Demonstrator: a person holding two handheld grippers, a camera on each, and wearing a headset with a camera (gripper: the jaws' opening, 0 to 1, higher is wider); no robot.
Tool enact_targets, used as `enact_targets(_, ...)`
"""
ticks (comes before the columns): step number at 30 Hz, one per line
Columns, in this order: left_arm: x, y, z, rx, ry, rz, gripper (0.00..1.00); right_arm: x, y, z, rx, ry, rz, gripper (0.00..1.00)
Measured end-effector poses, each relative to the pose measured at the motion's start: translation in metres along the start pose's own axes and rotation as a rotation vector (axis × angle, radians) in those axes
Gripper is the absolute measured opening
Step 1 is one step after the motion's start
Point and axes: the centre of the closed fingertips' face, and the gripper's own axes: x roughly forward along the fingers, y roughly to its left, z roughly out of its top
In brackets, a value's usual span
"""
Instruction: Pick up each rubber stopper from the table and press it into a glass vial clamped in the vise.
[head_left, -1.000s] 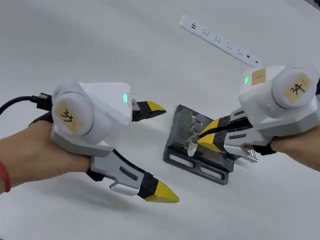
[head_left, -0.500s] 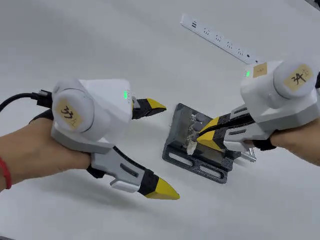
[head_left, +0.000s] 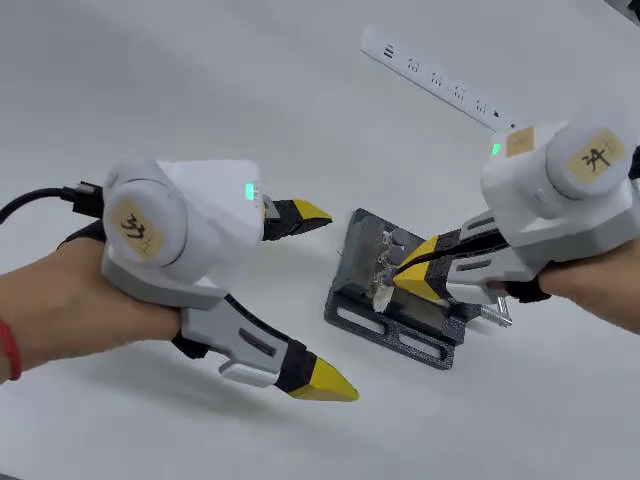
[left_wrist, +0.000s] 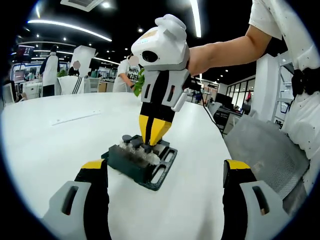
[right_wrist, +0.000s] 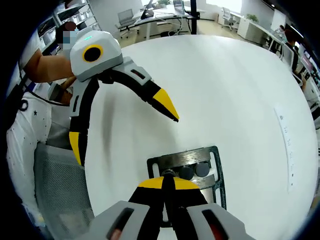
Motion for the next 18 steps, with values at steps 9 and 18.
enact_targets(9,0.0017,0.0026,0.0007,-0.003,-0.008,-0.001,0.95,0.0022,-0.0050,0.0004,-0.031,0.017,-0.007,0.00)
enact_targets(18,0.0027,0.0029,0.0012,-0.003,-0.012,-0.001,0.95,0.0034,-0.0049,0.0012,-0.047,0.035,-0.028,0.00)
